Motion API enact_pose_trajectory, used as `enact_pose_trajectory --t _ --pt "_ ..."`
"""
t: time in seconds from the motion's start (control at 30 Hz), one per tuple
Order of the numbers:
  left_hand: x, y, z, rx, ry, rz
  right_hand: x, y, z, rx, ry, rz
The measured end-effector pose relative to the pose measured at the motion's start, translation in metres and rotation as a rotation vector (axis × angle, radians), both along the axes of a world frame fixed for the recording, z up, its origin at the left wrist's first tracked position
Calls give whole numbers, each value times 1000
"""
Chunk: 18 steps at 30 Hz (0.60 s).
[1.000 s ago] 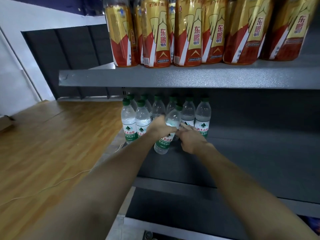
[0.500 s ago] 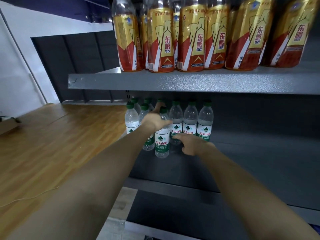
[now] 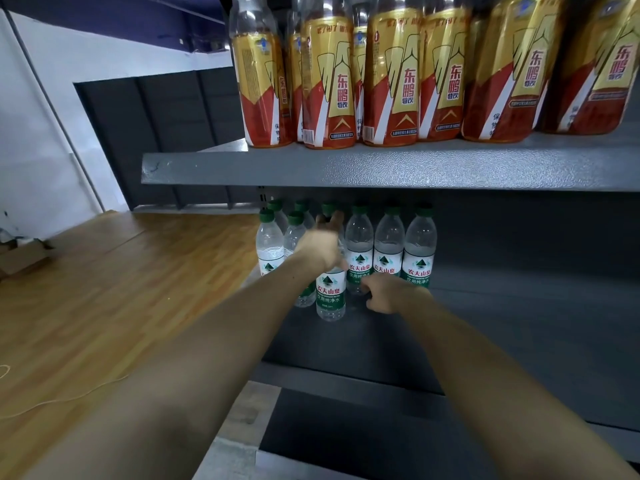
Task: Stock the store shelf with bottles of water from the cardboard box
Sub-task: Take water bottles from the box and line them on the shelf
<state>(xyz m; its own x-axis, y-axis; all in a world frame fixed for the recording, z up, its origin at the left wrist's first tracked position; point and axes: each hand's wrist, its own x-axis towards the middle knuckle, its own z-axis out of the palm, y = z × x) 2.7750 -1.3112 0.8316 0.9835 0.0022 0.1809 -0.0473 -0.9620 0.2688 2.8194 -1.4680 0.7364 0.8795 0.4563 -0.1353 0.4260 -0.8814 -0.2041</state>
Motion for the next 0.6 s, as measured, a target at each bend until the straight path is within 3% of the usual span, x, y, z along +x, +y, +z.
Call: enact_pose_trajectory --t 0.6 --pt "41 10 -3 33 30 -1 24 28 -2 10 2 28"
